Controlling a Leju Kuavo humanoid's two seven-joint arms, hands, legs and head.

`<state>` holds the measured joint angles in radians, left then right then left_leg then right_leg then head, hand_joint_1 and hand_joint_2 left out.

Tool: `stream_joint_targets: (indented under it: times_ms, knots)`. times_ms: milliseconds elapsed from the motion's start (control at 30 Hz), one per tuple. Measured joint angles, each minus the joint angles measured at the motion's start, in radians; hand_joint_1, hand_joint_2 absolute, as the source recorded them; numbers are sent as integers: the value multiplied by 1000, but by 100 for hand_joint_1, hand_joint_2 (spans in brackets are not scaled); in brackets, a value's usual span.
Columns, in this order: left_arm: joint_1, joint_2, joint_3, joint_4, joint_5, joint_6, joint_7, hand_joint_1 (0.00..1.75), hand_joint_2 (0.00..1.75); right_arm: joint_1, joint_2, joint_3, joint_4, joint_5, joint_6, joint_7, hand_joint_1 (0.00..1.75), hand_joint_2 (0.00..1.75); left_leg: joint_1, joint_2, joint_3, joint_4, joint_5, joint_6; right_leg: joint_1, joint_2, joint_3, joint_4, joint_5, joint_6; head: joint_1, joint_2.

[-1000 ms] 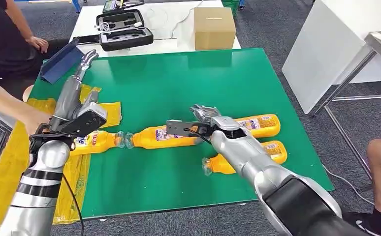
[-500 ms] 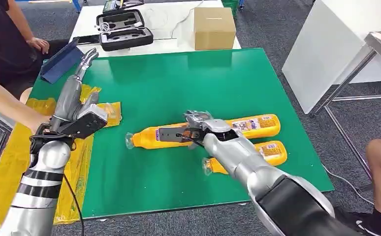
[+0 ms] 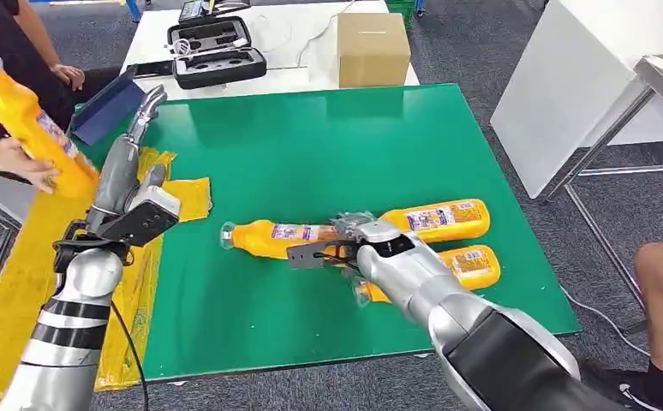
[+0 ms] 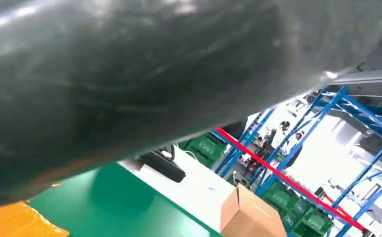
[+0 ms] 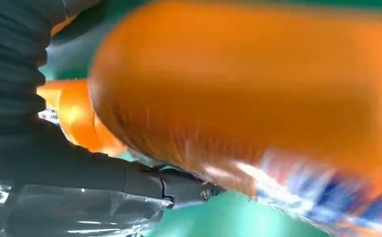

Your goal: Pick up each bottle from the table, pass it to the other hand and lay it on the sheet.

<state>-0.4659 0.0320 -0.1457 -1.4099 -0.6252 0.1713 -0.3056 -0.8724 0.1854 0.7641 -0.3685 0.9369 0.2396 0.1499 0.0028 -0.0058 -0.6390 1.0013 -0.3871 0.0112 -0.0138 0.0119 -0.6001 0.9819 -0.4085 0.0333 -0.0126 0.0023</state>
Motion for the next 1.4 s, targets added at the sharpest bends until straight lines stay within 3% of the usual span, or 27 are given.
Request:
stream_joint_targets:
  times_ms: [133,167,200,633,1233,1400]
  knots:
    - [4,0,0,0,8,0,-3,0,0,3,-3,9,12,14,-1,18,0,175,0,0,0,0,0,0,0,0,0,0,0,0,0,0]
    - [6,0,0,0,13,0,-4,0,0,3,-5,12,16,25,-4,26,162,175,0,0,0,0,0,0,0,0,0,0,0,0,0,0]
    - [8,0,0,0,18,0,-5,0,0,3,-7,15,19,33,-8,34,175,175,0,0,0,0,0,0,0,0,0,0,0,0,-1,0]
    - [37,0,-15,-24,26,2,-6,0,0,5,-39,20,41,44,-105,72,175,175,0,0,1,0,1,1,0,0,1,-1,1,0,0,0]
    - [60,0,-16,-55,10,2,11,0,0,9,-45,4,42,53,-148,71,175,175,0,0,2,0,1,1,0,0,2,0,1,1,0,0]
    - [81,-6,-14,-78,0,-10,43,0,0,20,-46,-28,37,59,-222,72,175,175,0,0,1,0,1,1,0,0,1,0,1,1,0,0]
